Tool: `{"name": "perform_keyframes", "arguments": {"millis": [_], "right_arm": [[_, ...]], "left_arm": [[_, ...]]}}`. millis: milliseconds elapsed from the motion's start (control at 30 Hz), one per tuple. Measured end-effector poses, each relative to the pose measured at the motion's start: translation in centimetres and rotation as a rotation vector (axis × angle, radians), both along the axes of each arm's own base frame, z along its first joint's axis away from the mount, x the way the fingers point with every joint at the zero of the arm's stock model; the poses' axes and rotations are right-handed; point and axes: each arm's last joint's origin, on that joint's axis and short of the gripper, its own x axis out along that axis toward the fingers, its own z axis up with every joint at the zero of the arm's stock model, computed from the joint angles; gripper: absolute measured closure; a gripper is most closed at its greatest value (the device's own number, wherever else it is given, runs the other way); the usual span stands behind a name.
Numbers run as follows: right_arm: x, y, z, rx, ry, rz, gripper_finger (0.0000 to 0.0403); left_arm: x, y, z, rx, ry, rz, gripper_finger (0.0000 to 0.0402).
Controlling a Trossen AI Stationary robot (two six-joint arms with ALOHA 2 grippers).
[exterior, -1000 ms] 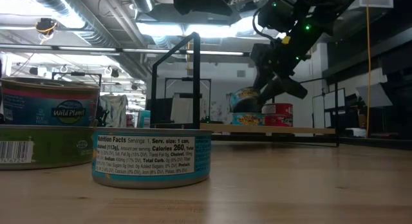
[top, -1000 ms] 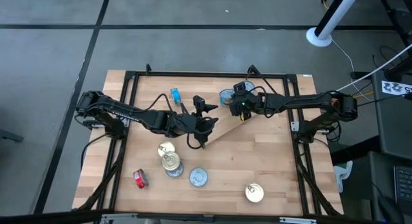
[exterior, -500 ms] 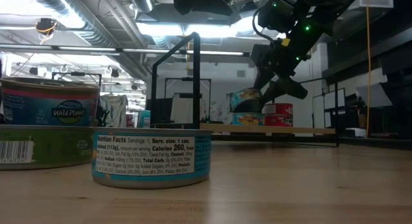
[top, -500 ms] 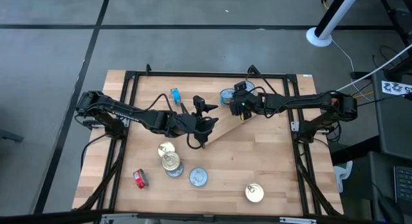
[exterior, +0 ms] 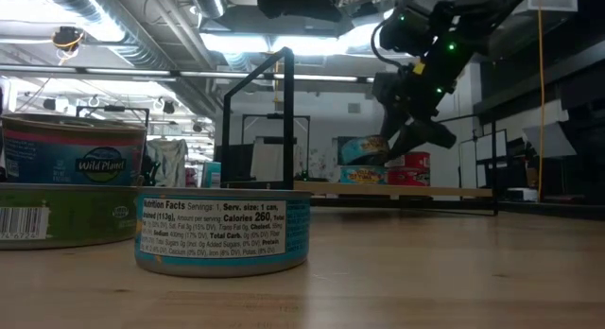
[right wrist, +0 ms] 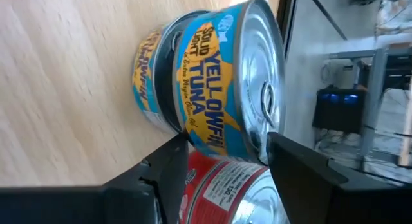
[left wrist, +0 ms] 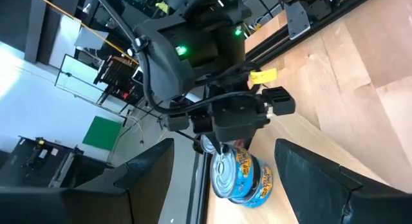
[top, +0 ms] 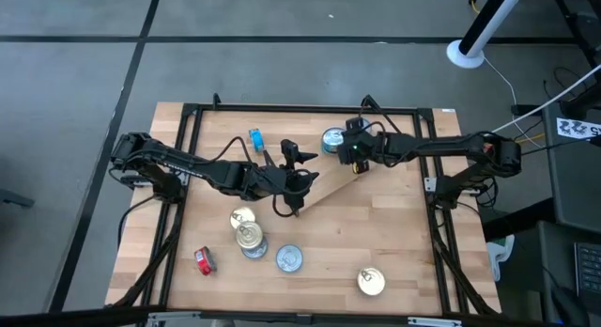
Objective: Stack canned seafood by type on shelf
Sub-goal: Stack the light blue tuna can on top of the light blue tuna can on the shelf
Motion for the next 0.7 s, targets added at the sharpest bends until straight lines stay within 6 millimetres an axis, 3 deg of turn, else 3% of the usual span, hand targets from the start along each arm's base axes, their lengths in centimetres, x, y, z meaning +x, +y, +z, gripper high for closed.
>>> {"name": "perform_keyframes", "arguments": {"millis": [467,700], "right_arm": [[0.14,-0.29,0.10,0.046,-0.039,0.033,0.0193],[0.14,-0.28,0.10,0.045,-0.041,0.026,0.0193]], "left_arm": [[0.01,-0.04,0.03,-0.013,-0.011,0.003,0.0135],[0.12,-0.58,0.79,-0.124,-0.154,0.021,0.0135]]}}
